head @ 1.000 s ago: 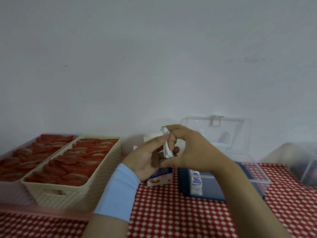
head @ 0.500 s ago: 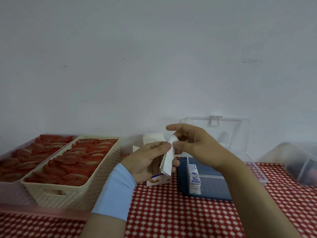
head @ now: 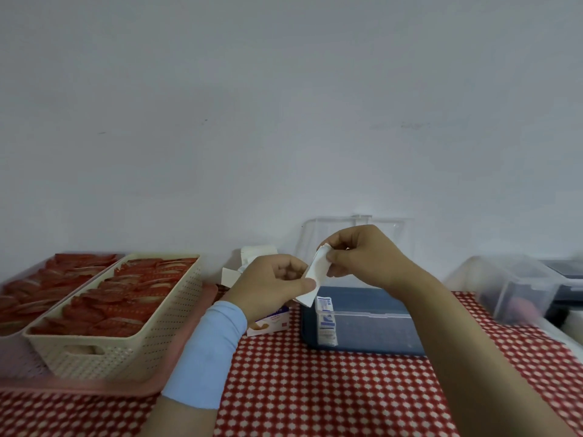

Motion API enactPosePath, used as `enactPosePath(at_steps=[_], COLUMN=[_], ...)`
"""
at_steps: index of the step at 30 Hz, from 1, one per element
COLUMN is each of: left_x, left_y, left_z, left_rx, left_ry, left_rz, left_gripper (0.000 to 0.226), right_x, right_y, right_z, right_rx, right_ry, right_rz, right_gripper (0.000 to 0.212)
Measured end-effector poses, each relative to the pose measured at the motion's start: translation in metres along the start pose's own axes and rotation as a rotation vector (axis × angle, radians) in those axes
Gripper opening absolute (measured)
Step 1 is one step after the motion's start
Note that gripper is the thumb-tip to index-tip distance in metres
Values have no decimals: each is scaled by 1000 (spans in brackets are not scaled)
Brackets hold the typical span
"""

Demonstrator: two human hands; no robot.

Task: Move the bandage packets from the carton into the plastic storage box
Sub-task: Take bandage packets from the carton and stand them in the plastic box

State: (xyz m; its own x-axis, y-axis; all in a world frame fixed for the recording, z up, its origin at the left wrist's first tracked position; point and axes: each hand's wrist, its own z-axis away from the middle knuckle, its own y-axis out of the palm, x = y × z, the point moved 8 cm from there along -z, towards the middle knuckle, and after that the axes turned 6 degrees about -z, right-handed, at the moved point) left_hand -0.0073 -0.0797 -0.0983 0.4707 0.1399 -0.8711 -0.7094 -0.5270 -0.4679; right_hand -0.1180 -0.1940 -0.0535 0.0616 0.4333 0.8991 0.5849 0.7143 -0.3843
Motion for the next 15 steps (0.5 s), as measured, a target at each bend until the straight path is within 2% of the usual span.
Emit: enactPosePath(at_steps=[6, 8, 11, 15], left_x=[-9, -5, -8, -14], left_y=[7, 18, 40, 55], left_z=[11, 14, 23, 31], left_rx=[-45, 38, 219, 283], left_ry=[-37, -112, -222, -203], left_rz=[15, 186, 602, 863], left_gripper=[9, 11, 19, 33], right_x=[5, 5, 7, 5], right_y=[0, -2, -3, -1], right_z=[9, 11, 13, 15], right_rx=[57, 73, 101, 119], right_ry=[5, 13, -7, -22], right_rz=[-2, -12, 1, 19], right_gripper=[21, 23, 26, 30])
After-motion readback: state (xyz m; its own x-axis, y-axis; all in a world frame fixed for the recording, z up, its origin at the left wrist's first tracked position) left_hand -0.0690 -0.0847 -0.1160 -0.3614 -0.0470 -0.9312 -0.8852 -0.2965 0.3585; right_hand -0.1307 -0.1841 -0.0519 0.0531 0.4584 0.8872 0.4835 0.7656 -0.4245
